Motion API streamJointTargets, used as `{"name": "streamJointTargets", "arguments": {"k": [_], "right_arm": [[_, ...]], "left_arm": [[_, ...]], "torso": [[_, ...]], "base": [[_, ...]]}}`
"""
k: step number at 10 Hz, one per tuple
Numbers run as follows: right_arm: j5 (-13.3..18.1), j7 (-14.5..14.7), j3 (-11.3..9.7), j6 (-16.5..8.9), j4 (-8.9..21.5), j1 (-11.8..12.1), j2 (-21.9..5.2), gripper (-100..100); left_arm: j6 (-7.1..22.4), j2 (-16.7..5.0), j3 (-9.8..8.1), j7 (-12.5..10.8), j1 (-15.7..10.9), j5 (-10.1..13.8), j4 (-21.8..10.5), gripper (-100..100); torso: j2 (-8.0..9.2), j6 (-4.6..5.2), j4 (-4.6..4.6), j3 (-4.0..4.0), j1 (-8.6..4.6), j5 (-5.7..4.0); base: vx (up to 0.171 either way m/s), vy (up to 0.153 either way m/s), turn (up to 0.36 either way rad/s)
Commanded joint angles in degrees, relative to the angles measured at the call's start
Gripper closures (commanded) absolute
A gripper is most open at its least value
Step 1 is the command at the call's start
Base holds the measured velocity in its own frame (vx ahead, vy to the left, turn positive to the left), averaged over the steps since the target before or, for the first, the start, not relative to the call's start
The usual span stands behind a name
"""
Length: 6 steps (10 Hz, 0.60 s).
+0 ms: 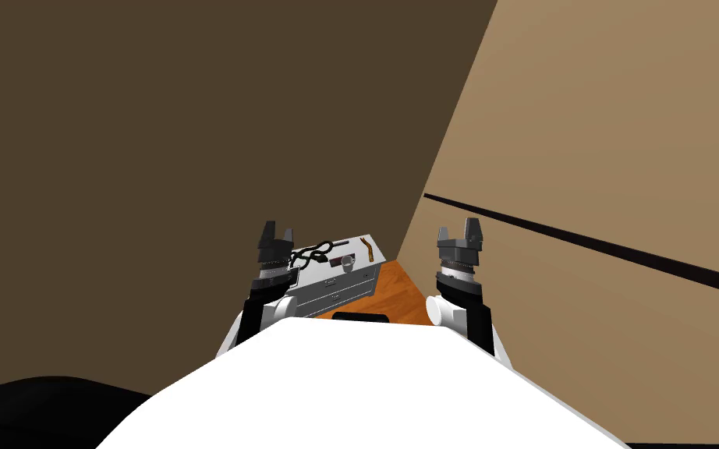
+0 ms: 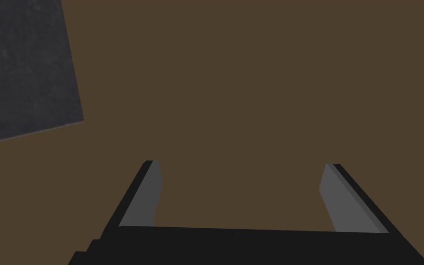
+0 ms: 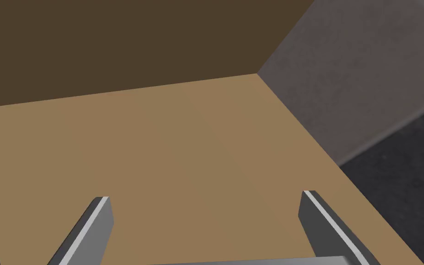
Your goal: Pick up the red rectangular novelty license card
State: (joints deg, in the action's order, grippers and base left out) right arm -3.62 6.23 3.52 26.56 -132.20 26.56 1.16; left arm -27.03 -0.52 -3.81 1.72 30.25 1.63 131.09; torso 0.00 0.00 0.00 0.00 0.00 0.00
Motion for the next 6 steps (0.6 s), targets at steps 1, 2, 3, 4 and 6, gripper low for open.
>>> {"name": "streamJointTargets", "arguments": {"k": [1,2,3,4,6], "right_arm": [[0.0,0.0,0.0,0.0,0.0,0.0,0.0,0],[0.0,0.0,0.0,0.0,0.0,0.0,0.0,0],[0.0,0.0,0.0,0.0,0.0,0.0,0.0,0],[0.0,0.0,0.0,0.0,0.0,0.0,0.0,0],[0.0,0.0,0.0,0.0,0.0,0.0,0.0,0]], "left_arm": [[1.01,-1.65,-0.22,0.13,-0.95,0.08,-0.96,-100],[2.05,-2.79,-0.44,0.25,-1.91,0.16,-1.92,-100],[3.44,-3.89,-0.73,0.4,-3.19,0.27,-3.18,-100],[5.14,-4.88,-1.07,0.56,-4.75,0.41,-4.7,-100],[7.16,-5.74,-1.47,0.74,-6.6,0.58,-6.48,-100]], "torso": [[0.0,0.0,0.0,0.0,0.0,0.0],[0.03,0.0,0.01,0.02,0.02,0.0],[0.08,0.0,0.01,0.04,0.03,0.01],[0.1,0.0,0.02,0.06,0.06,0.02],[0.11,0.0,0.03,0.07,0.05,0.01]], "base": [[-0.013,0.002,0.028],[-0.029,0.004,0.038],[-0.036,0.009,0.046],[-0.043,0.018,0.065],[-0.032,0.009,0.026]]}}
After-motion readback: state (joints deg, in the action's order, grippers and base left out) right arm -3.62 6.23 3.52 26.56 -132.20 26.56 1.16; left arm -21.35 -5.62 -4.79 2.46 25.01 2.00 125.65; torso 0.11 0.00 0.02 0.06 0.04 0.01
